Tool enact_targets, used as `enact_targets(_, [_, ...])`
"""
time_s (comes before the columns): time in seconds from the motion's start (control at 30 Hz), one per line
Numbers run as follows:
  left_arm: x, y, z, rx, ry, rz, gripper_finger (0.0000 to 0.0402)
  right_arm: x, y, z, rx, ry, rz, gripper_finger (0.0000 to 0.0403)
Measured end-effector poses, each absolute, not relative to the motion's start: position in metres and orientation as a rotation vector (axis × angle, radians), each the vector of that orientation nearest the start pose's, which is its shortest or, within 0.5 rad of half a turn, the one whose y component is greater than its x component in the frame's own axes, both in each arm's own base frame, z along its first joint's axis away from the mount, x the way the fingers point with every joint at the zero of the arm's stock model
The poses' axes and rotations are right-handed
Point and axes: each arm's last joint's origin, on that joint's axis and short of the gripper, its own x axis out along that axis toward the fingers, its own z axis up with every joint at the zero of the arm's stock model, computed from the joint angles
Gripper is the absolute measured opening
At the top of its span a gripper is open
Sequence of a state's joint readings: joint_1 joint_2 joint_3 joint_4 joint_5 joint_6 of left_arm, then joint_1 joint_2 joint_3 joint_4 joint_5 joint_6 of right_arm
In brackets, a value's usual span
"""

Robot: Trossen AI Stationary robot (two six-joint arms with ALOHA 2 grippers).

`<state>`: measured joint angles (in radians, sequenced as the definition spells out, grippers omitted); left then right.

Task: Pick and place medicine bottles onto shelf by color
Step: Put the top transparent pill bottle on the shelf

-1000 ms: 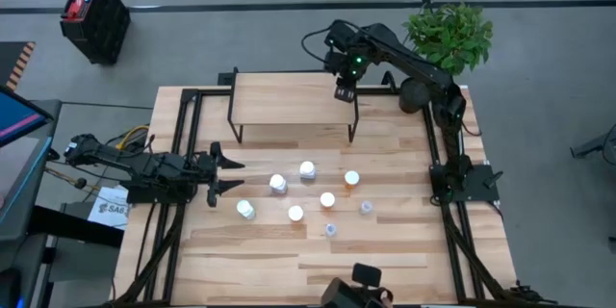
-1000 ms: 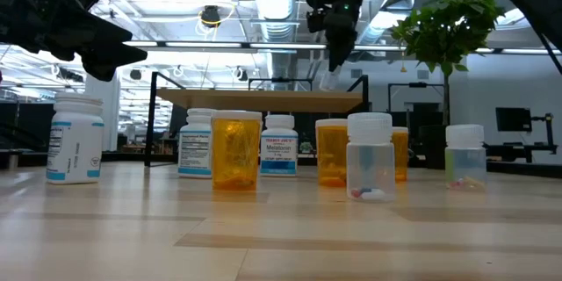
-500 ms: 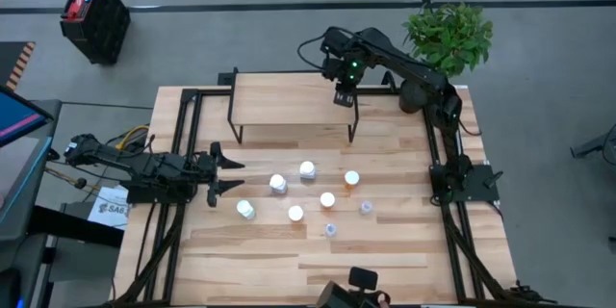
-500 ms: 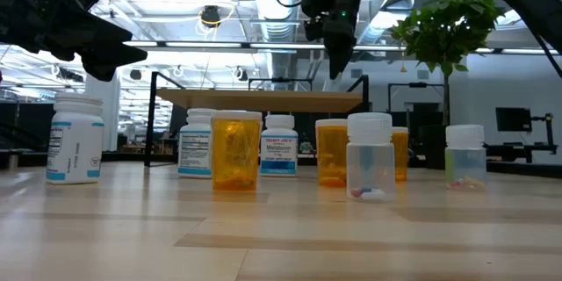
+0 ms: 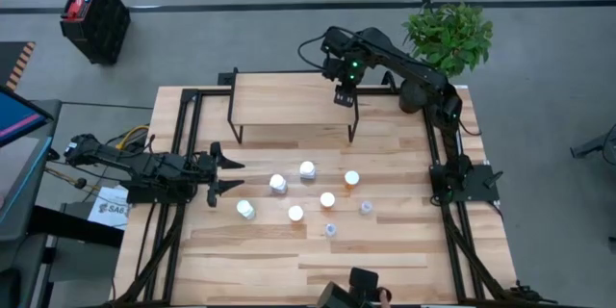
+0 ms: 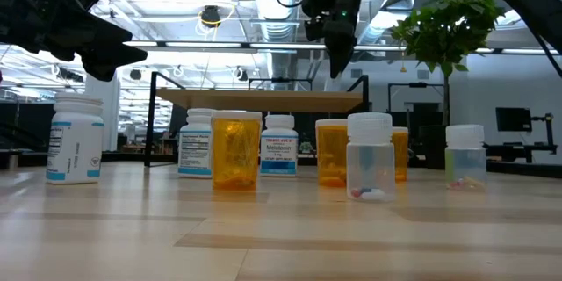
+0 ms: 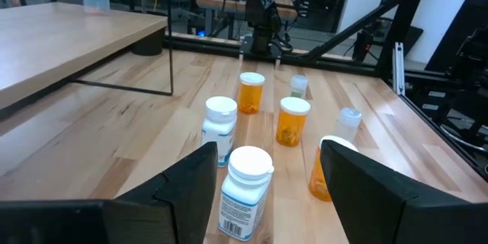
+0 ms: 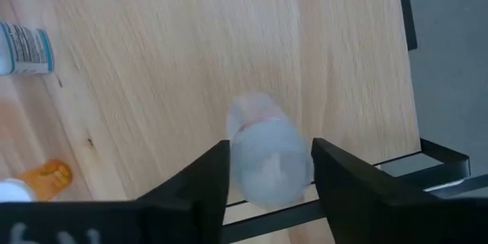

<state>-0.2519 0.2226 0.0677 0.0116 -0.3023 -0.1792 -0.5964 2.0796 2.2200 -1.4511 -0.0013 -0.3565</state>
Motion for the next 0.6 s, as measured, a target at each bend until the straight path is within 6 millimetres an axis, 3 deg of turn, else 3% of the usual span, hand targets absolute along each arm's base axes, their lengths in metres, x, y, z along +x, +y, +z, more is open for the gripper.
enact_targets(0.23, [0.107, -0.019, 0.170, -0.140, 0.133, 0.062, 0.0222, 0.338, -0.229, 0.338, 0.083, 1.312, -0.278, 0.0233])
enact_targets(0.4, [0.107, -0.019, 0.170, -0.140, 0.133, 0.063, 0.0222, 0.335, -0.224, 0.361, 0.081, 1.262, -0.306, 0.0234])
enact_targets(0.6, [0.107, -0.019, 0.169, -0.138, 0.139, 0.063, 0.0222, 0.323, -0.201, 0.382, 0.150, 1.253, -0.344, 0.0234])
